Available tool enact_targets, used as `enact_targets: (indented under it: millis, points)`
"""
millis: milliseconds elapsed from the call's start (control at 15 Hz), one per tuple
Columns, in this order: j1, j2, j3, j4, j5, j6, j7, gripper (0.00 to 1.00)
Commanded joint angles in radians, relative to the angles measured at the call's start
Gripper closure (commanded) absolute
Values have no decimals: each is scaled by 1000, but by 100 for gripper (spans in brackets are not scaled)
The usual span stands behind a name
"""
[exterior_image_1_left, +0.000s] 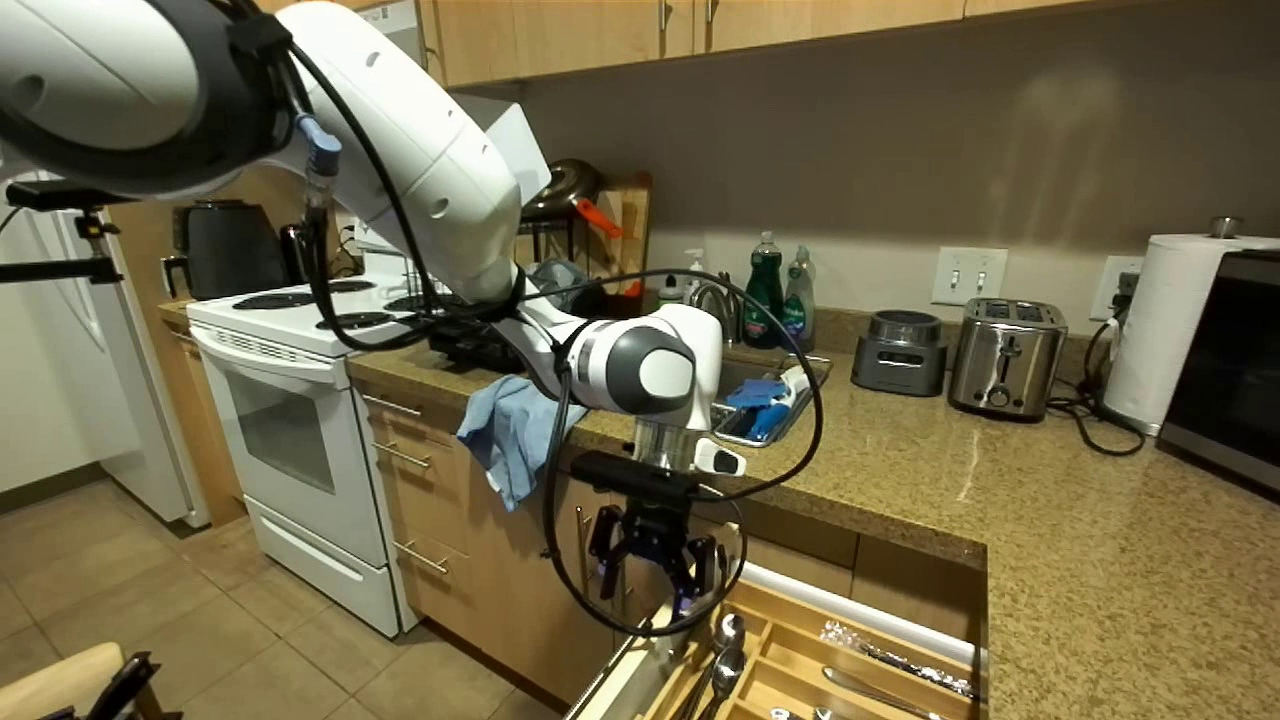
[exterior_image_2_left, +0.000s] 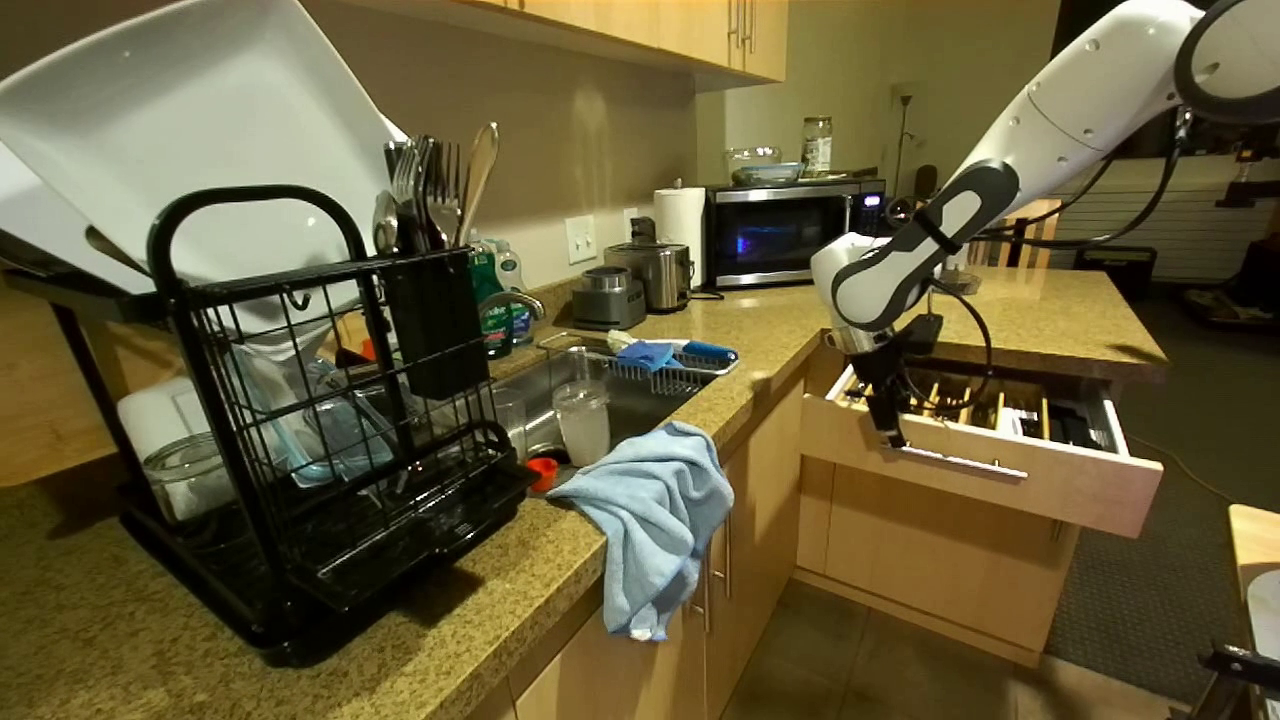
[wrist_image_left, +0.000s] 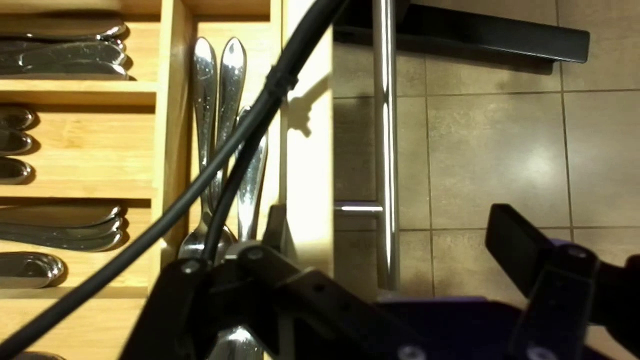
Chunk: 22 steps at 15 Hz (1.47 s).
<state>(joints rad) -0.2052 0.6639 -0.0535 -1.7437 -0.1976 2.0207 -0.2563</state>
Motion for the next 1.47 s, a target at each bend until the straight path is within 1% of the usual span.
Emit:
enact_targets:
  millis: [0,200,933,1400]
  points:
    - [8,-34,8,-40,14,-2,-48,0]
    - [11,-42,18,-56,12,0,-65,0]
    - [63,-90,27,-155,-18,25,-88,0]
    - [73,-106,33,-184,-20,31,-97,0]
